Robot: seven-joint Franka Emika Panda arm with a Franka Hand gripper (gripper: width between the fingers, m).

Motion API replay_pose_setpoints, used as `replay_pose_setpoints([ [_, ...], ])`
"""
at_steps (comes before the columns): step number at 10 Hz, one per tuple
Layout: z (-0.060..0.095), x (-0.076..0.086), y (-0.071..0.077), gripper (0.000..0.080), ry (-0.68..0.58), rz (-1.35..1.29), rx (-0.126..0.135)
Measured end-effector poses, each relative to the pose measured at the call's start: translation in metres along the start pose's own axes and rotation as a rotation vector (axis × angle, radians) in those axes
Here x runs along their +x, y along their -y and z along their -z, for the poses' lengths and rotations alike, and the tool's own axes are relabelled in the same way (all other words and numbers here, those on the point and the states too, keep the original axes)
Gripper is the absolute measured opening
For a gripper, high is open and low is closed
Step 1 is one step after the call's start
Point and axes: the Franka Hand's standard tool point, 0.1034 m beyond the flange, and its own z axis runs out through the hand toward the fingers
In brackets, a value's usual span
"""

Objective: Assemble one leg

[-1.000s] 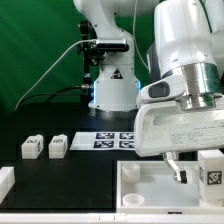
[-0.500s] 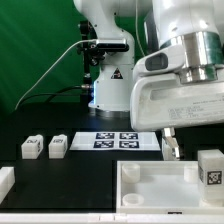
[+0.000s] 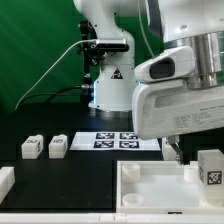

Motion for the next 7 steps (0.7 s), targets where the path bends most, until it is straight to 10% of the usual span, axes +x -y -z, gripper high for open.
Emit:
replay_pose_setpoints([
  [3, -0.0083, 0.0059, 0.0084, 0.0649, -0.017, -0.024, 0.0],
  [7, -0.008, 0.0068, 0.006, 0.0311, -0.02, -0.027, -0.001],
])
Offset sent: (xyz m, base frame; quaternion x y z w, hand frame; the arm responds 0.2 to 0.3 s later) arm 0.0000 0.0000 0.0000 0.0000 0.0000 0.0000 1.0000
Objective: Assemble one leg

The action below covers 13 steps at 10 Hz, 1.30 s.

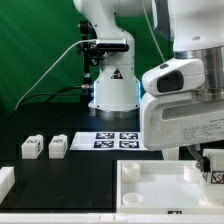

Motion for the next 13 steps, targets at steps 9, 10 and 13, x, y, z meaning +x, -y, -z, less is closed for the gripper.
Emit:
replay_pose_setpoints([
  [9, 0.0, 0.003, -0.017, 0.0311, -0.023, -0.889, 0.029],
  [10, 0.0, 0.003, -0.017, 0.0311, -0.022, -0.962, 0.032],
  [13, -0.001, 0.003, -0.014, 0.031, -0.012, -1.267, 0.042],
])
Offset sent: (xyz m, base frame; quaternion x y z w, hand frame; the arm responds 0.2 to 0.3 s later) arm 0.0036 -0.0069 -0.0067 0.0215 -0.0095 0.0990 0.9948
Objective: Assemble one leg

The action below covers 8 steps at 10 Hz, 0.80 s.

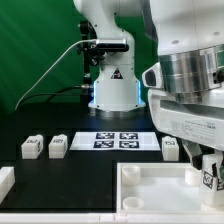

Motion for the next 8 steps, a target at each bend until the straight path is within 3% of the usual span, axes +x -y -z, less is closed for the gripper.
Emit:
replay_pose_setpoints([
  [1, 0.0, 0.0, 0.0, 0.031, 0.004, -0.115, 0.009],
  [2, -0.001, 0.002, -0.003, 0.031, 0.008, -0.255, 0.047],
  [3, -0.001, 0.003, -0.005, 0.031, 0.006, -0.24, 0.058],
  [4, -0.001, 0.003, -0.005, 0.0387, 0.005, -0.179, 0.057],
  [5, -0.002, 0.002, -0.005, 0.0533, 0.006, -0.177, 0.057],
  [6, -0.002, 0.002, -0.004, 0.0533, -0.003, -0.028, 0.055],
  [7, 0.0, -0.002, -0.002, 0.0624, -0.012, 0.156, 0.052],
  [8, 0.0, -0.01, 0.002, 0.0624, -0.028, 0.341, 0.034],
])
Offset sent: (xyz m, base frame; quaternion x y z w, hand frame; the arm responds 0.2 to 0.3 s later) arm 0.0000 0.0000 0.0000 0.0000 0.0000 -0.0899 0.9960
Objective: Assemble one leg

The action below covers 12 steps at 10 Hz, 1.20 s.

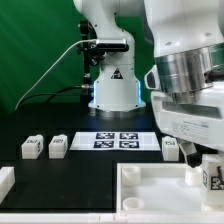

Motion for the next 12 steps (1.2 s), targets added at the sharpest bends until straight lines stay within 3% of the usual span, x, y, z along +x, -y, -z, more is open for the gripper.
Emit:
replay_pose_setpoints([
  [4, -0.0016, 0.0033, -0.0028, 0.0649, -0.001, 0.363, -0.003],
  [5, -0.0022, 0.0032, -0.0025, 0.0649, -0.012, 0.565, -0.033],
  [6, -0.0025, 0.0043, -0.0034, 0.0555, -0.012, 0.59, -0.033],
  [7, -0.0028, 0.0041, -0.0035, 0.0555, -0.01, 0.559, -0.03],
  [9, -0.0027, 0.0055, -0.0044, 0.0297, -0.011, 0.416, -0.027],
  [12, -0.0026, 0.0082, -0.0063, 0.0298, -0.009, 0.089, -0.02],
])
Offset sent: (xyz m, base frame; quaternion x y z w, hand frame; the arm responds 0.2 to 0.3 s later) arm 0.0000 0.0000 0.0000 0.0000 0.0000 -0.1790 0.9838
